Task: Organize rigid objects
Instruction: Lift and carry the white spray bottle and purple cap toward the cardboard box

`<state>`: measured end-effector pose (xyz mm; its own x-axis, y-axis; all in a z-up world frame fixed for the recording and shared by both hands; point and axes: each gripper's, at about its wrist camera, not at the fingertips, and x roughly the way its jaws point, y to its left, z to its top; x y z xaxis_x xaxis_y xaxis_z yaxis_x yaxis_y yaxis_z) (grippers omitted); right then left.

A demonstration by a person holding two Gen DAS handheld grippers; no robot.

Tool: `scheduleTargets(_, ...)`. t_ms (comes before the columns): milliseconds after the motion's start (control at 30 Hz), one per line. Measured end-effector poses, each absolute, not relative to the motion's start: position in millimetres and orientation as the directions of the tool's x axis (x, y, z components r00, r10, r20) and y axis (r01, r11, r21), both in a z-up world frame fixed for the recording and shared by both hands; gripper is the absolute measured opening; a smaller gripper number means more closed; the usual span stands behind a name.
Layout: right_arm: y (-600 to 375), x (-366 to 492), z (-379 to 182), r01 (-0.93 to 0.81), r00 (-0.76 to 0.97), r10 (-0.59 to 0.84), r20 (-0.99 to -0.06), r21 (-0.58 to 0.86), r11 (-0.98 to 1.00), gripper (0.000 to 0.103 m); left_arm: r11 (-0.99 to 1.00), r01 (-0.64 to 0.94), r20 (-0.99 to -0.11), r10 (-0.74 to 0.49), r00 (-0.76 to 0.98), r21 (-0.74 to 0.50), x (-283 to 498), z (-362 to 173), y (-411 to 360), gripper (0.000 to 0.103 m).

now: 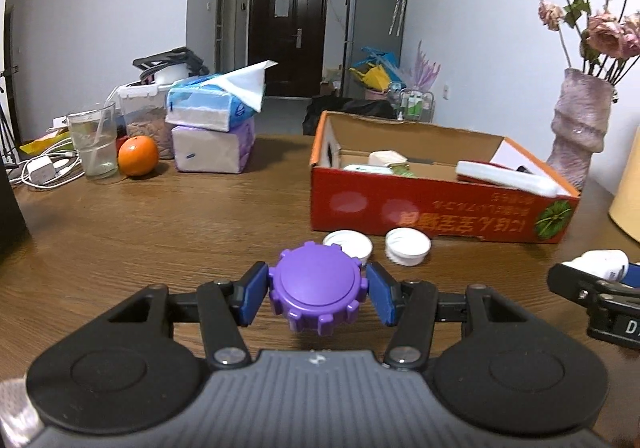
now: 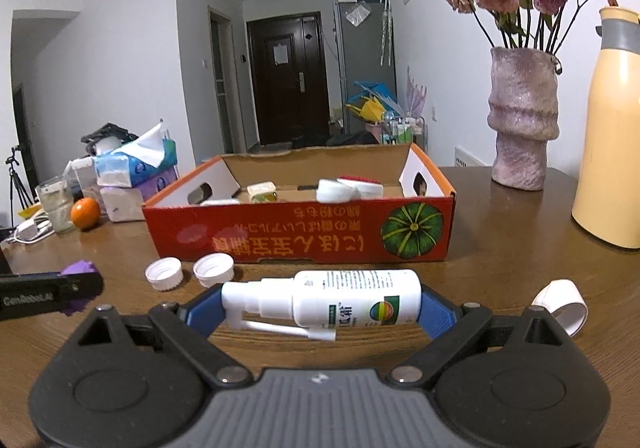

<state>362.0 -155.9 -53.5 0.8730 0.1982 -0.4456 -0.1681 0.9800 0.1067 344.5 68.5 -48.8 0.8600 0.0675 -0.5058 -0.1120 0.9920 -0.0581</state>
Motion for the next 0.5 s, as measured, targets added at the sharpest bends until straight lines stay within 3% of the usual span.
scheduleTargets(500, -162, 345, -34, -0.185, 0.902, 0.217, -0.374, 0.120, 0.975, 0.097, 0.994, -0.085, -0.458, 0.043, 0.888, -0.072, 331, -33, 39, 0.055)
